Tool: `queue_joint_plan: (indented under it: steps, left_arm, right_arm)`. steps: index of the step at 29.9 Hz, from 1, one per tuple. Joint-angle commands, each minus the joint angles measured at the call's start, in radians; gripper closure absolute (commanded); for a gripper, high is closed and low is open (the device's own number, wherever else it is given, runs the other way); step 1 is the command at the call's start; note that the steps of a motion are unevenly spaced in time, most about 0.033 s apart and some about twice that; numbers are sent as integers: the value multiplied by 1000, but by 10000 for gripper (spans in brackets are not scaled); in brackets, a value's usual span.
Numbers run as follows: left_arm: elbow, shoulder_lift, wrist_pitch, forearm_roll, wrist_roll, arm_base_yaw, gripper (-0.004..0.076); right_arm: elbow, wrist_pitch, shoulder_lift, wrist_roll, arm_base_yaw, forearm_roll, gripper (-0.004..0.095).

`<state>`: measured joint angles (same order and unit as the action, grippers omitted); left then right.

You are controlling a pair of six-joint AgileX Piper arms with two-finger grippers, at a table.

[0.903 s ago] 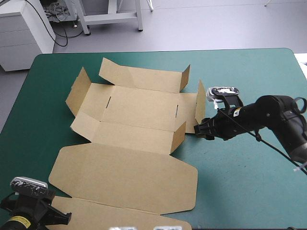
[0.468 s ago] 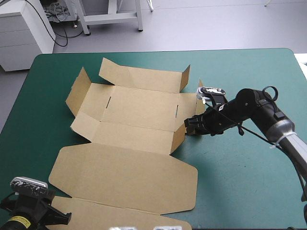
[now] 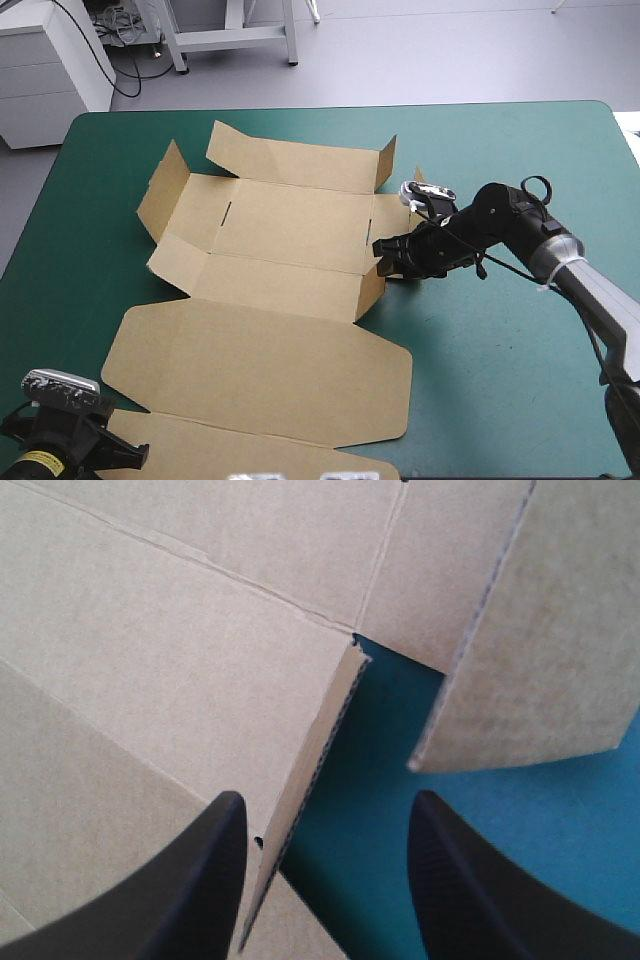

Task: Fold the box

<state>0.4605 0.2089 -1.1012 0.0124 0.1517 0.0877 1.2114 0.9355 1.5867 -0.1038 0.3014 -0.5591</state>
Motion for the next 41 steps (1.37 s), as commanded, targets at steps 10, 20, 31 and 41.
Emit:
queue_joint_plan:
  steps: [10, 20, 31, 41]
  left_arm:
    - [21, 16, 57, -4, -5, 0, 734]
    - [21, 16, 57, -4, -5, 0, 734]
    - [21, 16, 57, -4, -5, 0, 734]
    - [21, 16, 57, -4, -5, 0, 734]
  right_arm:
    - [25, -106, 76, 1, 100, -42, 469]
    - [25, -121, 114, 12, 100, -55, 538]
    - [25, -122, 114, 12, 100, -53, 874]
    - [25, -110, 114, 12, 100, -51, 912]
